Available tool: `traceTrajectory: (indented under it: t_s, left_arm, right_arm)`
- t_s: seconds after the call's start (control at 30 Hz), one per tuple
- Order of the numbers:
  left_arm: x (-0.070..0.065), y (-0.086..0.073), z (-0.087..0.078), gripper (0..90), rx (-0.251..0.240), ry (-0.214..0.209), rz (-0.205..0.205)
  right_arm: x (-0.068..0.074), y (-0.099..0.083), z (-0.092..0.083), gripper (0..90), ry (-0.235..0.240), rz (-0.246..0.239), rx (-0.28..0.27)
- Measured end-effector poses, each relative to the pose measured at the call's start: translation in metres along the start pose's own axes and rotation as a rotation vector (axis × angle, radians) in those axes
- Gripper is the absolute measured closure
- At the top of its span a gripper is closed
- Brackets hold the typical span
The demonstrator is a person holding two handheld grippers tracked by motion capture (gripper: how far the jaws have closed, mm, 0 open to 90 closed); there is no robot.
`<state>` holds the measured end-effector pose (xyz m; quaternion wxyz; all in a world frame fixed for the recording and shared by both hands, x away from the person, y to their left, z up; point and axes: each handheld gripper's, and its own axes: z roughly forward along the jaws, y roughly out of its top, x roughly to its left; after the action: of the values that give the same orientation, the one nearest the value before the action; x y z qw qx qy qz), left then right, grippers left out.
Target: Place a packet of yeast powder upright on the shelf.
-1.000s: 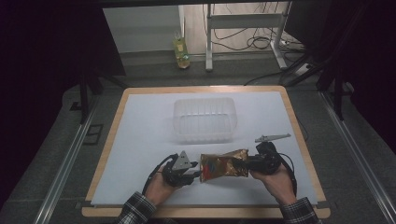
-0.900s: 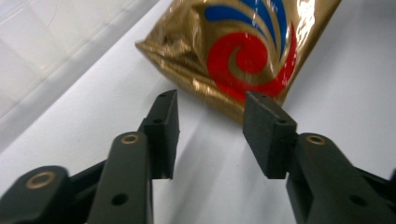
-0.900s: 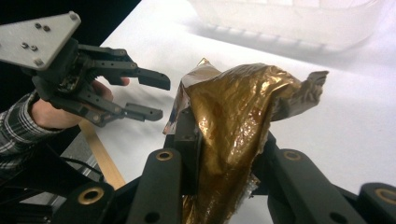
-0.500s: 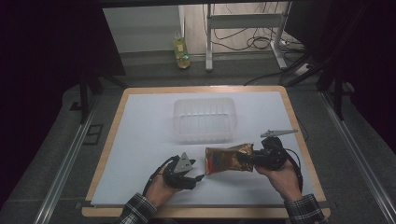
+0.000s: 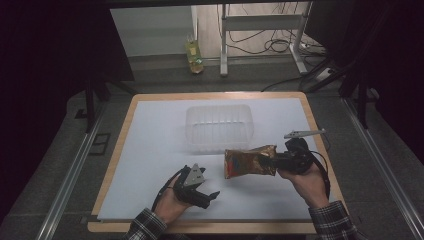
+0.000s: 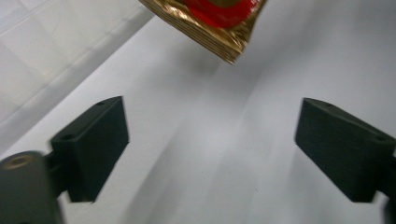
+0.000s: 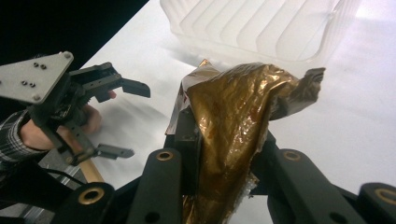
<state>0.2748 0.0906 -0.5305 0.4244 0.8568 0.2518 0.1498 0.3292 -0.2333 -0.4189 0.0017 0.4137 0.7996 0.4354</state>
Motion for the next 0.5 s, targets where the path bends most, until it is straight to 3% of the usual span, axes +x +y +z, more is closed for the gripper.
traceTrajectory:
  t_s: [0.27,0.5]
  left_arm:
    - [-0.003,0.002,-0.003,3.4,-0.024,-0.017,0.013]
    - [-0.002,0.002,-0.004,0.0,-0.039,-0.002,0.001]
  right_arm:
    - [-0.002,0.009,-0.004,72.2,-0.017,-0.001,0.001]
    - [-0.007,0.020,-0.011,72.2,-0.036,0.000,-0.005]
